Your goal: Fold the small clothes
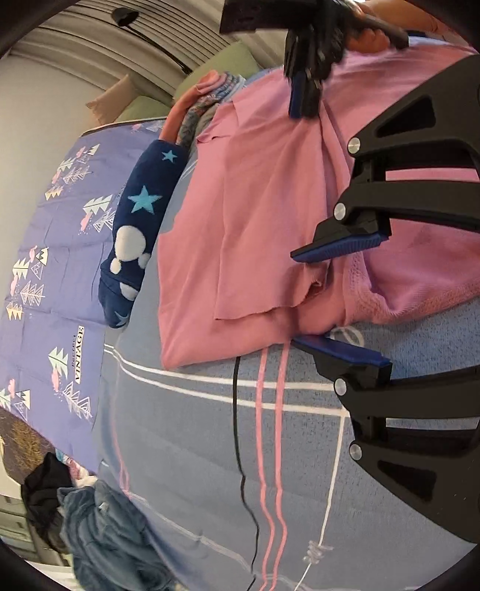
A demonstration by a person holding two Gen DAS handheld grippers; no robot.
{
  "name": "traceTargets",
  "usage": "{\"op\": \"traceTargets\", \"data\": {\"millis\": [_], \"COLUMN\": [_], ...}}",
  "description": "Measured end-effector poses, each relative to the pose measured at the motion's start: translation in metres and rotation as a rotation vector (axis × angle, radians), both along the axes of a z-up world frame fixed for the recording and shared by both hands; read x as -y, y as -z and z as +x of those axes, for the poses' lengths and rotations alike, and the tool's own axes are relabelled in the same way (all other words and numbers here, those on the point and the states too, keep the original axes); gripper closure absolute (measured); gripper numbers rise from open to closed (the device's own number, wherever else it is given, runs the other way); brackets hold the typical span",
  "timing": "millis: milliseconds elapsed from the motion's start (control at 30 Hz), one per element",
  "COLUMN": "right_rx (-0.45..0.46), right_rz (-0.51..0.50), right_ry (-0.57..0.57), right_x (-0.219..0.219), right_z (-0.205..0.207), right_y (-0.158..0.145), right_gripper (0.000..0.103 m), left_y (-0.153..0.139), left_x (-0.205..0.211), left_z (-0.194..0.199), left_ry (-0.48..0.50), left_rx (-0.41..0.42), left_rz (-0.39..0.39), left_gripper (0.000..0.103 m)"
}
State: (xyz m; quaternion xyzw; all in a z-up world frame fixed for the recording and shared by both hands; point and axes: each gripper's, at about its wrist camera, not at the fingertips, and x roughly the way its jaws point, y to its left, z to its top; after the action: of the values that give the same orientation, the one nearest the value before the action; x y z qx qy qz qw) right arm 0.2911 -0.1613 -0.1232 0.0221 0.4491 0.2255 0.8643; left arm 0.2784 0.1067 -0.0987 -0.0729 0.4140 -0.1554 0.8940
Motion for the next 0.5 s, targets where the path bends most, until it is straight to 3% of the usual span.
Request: {"op": "traceTargets", "data": {"millis": [67, 200, 333, 400, 500], "right_rx": [0.044, 0.080, 0.093, 0.051, 0.039], "right_rz": [0.037, -0.070, -0.156, -0.116, -0.010], "right_ry": [0.104, 0.382, 0.597, 0.608, 0.557], "right_x": [0.034, 0.090, 0.153, 0.178, 0.185], "right_z": [-0.006, 0.000, 0.012, 0.023, 0.038], "right_y": [-0.011, -0.021, -0.020, -0.012, -0.007], "right_gripper": [0.064, 0.063, 0.063, 0.061, 0.045], "left_y": [0.000, -0.003, -0.001, -0.001, 0.000], "left_x": [0.000, 0.003, 0.002, 0.002, 0.004], "left_z": [-0.001, -0.008, -0.008, -0.008, -0.008], "left_ry": [-0.001, -0.008, -0.006, -0.006, -0.006], "left_rx": [0.004, 0.032, 0.020, 0.022, 0.025], "left_rz": [0.025, 0.077, 0.077, 0.079, 0.096], "left_gripper": [0.060, 0.060, 0.060, 0.060, 0.060]}}
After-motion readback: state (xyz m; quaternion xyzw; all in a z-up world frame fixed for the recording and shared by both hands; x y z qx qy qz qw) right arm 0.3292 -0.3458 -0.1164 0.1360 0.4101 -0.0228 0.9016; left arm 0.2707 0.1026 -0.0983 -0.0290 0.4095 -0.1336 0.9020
